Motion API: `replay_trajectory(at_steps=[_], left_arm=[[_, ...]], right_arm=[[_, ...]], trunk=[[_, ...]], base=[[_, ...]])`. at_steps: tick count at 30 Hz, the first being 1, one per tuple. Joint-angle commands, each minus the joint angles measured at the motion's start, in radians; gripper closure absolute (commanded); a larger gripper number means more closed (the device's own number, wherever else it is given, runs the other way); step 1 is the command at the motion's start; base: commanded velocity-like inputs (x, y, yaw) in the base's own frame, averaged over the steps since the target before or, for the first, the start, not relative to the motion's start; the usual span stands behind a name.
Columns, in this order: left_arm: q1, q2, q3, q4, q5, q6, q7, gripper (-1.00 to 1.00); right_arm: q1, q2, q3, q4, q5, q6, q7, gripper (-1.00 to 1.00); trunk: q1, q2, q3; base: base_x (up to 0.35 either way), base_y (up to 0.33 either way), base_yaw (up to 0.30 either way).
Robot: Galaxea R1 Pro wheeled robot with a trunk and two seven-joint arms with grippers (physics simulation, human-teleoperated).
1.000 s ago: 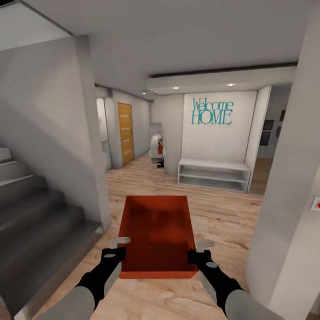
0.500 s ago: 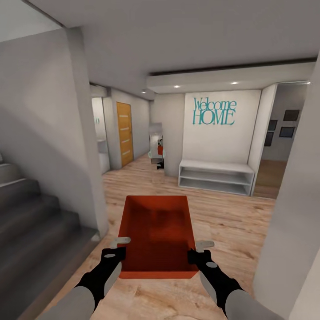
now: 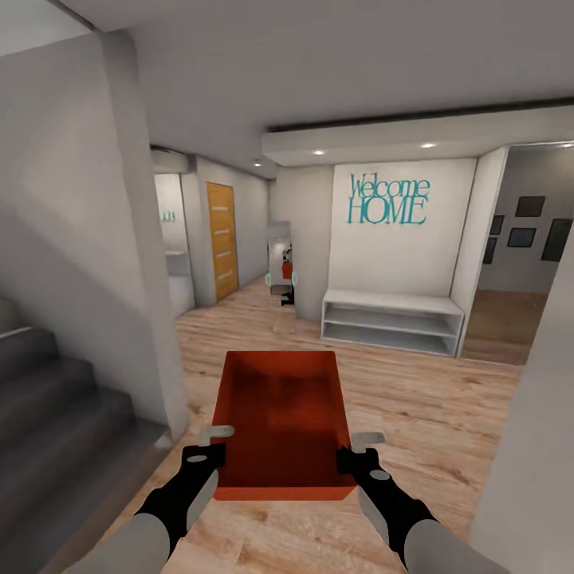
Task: Move the two storage containers from the living room to the garage. In the garage, place one container on the floor and stack the other container on top of it (either order is fine).
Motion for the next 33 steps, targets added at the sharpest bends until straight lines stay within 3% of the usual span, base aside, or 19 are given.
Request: replay_trajectory(at_steps=[1, 33], left_arm=[[0.0, 0.002, 0.038, 0.0, 0.044, 0.004, 0.01, 1.0], [0.0, 0.002, 0.038, 0.0, 0.044, 0.003, 0.01, 1.0]], right_arm=[[-0.001, -0.004, -0.025, -0.003, 0.002, -0.036, -0.007, 1.0], [-0.001, -0.004, -0.025, -0.003, 0.001, -0.032, -0.007, 1.0]], trunk=[[0.001, -0.001, 0.0], [0.001, -0.001, 0.0]], base=[[0.332, 0.0, 0.0], [0.332, 0.0, 0.0]])
